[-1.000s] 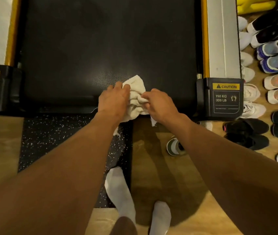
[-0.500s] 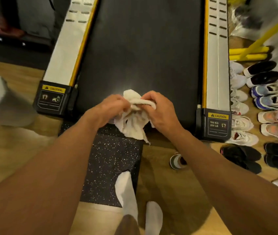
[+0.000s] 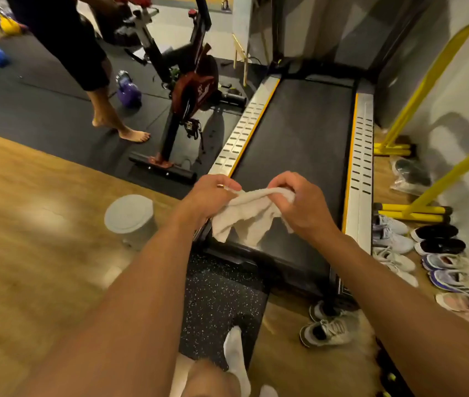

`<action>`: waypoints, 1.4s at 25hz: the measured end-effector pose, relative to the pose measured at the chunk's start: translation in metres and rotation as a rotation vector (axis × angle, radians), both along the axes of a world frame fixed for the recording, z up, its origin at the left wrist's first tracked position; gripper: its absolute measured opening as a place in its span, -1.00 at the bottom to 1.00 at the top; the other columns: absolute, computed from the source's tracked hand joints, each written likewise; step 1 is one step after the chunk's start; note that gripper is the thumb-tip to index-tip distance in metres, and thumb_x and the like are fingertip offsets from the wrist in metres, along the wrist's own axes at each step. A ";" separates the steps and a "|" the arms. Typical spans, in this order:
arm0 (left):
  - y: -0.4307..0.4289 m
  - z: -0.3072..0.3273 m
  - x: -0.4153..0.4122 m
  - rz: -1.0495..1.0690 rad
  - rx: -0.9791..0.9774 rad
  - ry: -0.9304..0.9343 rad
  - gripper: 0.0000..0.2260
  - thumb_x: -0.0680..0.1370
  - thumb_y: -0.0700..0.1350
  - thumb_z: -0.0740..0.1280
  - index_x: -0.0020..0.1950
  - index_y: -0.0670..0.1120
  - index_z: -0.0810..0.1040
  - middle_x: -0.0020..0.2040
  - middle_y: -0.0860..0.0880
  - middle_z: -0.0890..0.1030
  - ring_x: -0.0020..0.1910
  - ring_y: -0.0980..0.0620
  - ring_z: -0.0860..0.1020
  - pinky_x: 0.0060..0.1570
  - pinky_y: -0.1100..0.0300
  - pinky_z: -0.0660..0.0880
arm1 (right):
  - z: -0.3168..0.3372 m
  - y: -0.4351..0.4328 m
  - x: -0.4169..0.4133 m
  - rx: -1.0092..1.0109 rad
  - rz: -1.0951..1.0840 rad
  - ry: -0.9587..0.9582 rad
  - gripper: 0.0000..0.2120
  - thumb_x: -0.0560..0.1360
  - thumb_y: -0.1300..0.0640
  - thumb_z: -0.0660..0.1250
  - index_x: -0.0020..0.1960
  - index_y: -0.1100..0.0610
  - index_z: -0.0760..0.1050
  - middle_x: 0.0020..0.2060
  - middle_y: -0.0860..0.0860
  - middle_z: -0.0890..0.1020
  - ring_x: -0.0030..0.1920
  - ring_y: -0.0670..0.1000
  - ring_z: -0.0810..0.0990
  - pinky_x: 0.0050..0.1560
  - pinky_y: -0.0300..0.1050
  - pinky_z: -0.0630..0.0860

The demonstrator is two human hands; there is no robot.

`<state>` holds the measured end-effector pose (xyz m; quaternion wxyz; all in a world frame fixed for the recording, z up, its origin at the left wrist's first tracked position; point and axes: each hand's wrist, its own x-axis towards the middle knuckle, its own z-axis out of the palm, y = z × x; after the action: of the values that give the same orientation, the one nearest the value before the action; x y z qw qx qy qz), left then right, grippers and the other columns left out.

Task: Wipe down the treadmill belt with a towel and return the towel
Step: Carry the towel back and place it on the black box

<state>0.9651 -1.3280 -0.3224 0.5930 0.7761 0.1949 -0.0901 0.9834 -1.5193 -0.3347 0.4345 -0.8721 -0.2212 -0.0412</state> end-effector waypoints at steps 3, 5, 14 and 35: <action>0.023 0.081 -0.040 0.047 0.013 -0.142 -0.72 0.53 -0.36 0.24 0.03 -0.03 0.63 0.06 -0.07 0.58 -0.03 -0.06 0.58 -0.09 0.07 0.59 | 0.067 0.022 -0.027 0.044 0.093 -0.009 -0.94 0.48 0.21 0.34 -0.07 0.08 0.53 -0.16 -0.05 0.58 -0.17 -0.12 0.51 -0.16 -0.31 0.40; 0.040 0.124 -0.061 0.069 0.057 -0.261 -0.65 0.50 -0.40 0.22 0.01 0.00 0.63 0.10 -0.04 0.56 0.03 -0.06 0.56 -0.06 0.07 0.58 | 0.106 0.043 -0.042 0.054 0.190 0.083 -0.95 0.46 0.12 0.39 -0.07 0.02 0.55 -0.15 -0.11 0.61 -0.13 -0.16 0.55 -0.12 -0.31 0.46; 0.157 0.252 -0.165 -0.112 0.361 -0.371 -0.51 0.43 -0.47 0.25 0.19 0.02 0.52 0.00 -0.02 0.63 -0.01 0.02 0.61 -0.07 0.08 0.61 | 0.225 0.192 -0.092 -0.037 0.457 0.023 -0.44 0.36 0.14 0.47 0.31 -0.08 0.38 0.23 -0.09 0.49 0.18 -0.10 0.45 0.09 -0.16 0.45; 0.527 0.203 -0.227 0.404 0.509 -0.297 -0.84 0.49 -0.09 0.22 0.01 -0.11 0.51 -0.06 -0.06 0.56 -0.05 -0.08 0.53 -0.05 -0.02 0.51 | 0.243 0.642 -0.145 -0.074 0.344 0.119 -0.89 0.34 0.13 0.30 -0.32 0.12 0.40 -0.41 0.03 0.43 -0.27 0.09 0.47 -0.34 -0.08 0.38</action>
<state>0.7376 -0.8006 -0.1199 0.4085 0.8493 0.2724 0.1942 0.8383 -0.8774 -0.0921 0.4151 -0.8377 -0.3422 0.0937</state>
